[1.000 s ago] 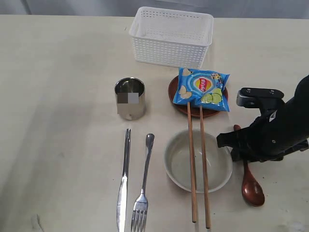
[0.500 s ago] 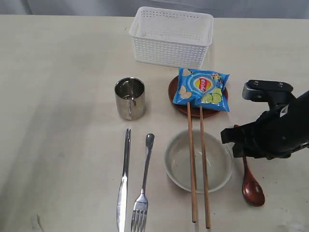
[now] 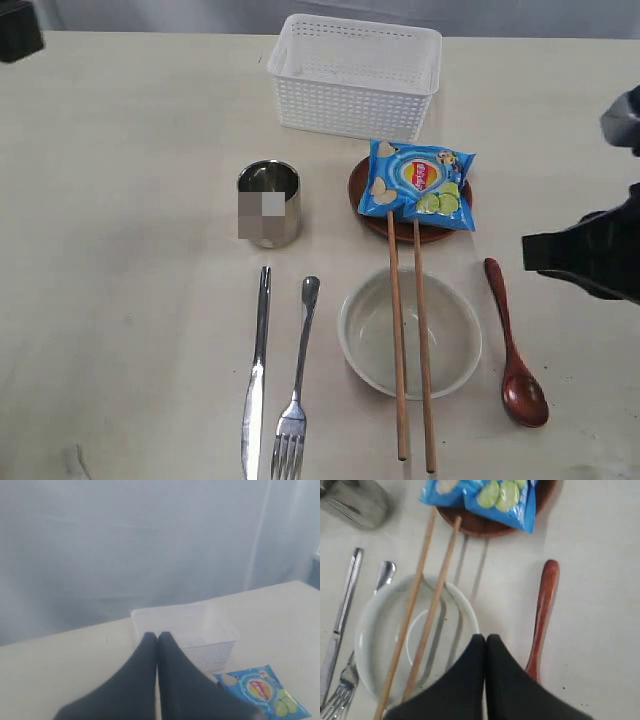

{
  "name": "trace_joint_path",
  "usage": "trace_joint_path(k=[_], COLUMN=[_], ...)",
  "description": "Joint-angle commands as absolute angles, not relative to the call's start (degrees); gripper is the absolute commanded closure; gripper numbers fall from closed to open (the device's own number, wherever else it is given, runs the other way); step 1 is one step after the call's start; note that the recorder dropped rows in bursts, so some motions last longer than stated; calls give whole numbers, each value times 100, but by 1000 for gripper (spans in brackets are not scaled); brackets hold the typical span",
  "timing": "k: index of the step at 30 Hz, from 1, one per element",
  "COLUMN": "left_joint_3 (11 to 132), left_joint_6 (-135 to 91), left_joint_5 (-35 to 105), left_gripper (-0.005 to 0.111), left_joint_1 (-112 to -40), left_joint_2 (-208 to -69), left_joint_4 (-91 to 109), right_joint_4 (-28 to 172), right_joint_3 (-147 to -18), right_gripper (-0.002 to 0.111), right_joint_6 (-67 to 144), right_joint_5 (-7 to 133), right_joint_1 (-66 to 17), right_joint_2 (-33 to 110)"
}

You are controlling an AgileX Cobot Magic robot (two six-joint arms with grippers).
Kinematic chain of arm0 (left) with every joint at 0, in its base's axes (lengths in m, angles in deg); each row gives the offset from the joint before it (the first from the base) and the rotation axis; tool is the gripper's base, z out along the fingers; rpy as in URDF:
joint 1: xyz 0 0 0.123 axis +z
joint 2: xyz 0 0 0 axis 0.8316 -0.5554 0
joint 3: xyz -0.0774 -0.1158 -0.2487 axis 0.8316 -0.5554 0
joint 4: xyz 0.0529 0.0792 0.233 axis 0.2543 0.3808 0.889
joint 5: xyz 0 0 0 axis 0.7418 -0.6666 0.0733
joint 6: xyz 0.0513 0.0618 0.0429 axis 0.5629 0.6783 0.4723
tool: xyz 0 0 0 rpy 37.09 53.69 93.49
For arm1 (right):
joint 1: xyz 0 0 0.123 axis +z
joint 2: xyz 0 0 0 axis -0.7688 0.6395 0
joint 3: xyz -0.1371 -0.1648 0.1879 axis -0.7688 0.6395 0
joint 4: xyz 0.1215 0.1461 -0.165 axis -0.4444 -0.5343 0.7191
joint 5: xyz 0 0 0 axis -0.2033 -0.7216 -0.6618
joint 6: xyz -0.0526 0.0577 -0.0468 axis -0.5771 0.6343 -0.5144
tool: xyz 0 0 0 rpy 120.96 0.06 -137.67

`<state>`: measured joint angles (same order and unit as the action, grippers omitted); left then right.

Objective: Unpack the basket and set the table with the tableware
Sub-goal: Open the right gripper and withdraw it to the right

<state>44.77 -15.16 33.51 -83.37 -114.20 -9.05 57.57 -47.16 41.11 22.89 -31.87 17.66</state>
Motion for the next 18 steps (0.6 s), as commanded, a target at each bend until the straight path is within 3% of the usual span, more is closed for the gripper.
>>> trace_joint_path(k=[1,8,18], left_joint_3=[3960,3568,3568], left_joint_6=[-1498,-1498,-1498], left_joint_5=[3245,2932,2969], left_gripper=[107,107,107], left_joint_1=[-8433,-8433,-8433], left_joint_2=[-10315,-9064,-8699], left_joint_4=[-912,-912,-912], right_joint_4=[5881,5881,5865], right_joint_3=[-4749,-4749,-4749], right_gripper=[108,108,108], right_joint_6=[4035,4035,4035], right_joint_5=[2168,2178,2224], right_joint_1=[-3186,-3186,-3186], right_joint_2=[770,-229,-664])
